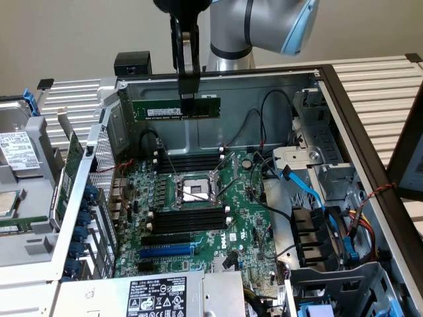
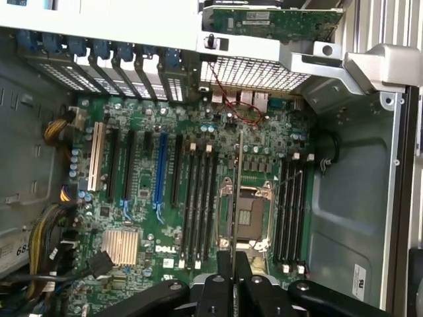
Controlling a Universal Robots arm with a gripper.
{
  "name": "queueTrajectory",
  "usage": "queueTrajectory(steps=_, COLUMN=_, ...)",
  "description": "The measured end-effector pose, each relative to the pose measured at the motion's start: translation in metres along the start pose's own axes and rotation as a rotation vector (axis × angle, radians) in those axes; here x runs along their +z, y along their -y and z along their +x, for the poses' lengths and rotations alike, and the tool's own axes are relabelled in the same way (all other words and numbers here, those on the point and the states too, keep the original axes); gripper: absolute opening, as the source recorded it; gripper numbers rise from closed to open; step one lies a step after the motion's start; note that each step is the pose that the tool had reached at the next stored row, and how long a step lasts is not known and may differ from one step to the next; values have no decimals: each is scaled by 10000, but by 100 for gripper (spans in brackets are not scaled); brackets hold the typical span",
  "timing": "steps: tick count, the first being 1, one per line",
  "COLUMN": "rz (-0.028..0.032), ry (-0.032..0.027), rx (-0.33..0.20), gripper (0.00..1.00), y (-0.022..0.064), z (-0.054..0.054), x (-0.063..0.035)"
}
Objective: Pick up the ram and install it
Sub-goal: 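Insert the ram into the slot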
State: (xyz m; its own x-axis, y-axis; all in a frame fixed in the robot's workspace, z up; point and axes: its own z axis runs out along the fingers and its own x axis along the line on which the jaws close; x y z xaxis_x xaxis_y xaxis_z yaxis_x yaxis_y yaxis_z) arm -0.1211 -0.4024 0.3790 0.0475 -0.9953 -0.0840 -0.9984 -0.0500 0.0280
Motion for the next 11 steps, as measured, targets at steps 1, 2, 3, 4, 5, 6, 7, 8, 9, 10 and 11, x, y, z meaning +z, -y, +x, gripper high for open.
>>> queueTrajectory(steps=1, rz=0, ry=1, rx=0, gripper=13, y=1, z=1, x=18)
queueTrajectory(steps=2, rz=0, ry=2, rx=0, gripper=13, y=1, z=3, x=37)
queueTrajectory(steps=3, rz=-1, ry=-2, rx=0, gripper=13, y=2, z=4, x=54)
queueTrajectory(steps=4, rz=-1, ry=-11, rx=0, gripper=13, y=4, z=6, x=70)
queueTrajectory(steps=5, rz=1, ry=-13, rx=-1, gripper=13, y=4, z=8, x=88)
queueTrajectory(steps=6, rz=6, ry=-14, rx=-2, gripper=13, y=5, z=9, x=106)
queueTrajectory(steps=7, rz=10, ry=-15, rx=-2, gripper=13, y=6, z=10, x=122)
queueTrajectory(steps=8, rz=12, ry=-35, rx=-1, gripper=13, y=6, z=11, x=134)
queueTrajectory(steps=9, rz=16, ry=-73, rx=2, gripper=13, y=6, z=12, x=142)
queueTrajectory(steps=10, rz=22, ry=-127, rx=2, gripper=13, y=6, z=12, x=149)
queueTrajectory(steps=11, rz=30, ry=-184, rx=5, gripper=13, y=6, z=13, x=155)
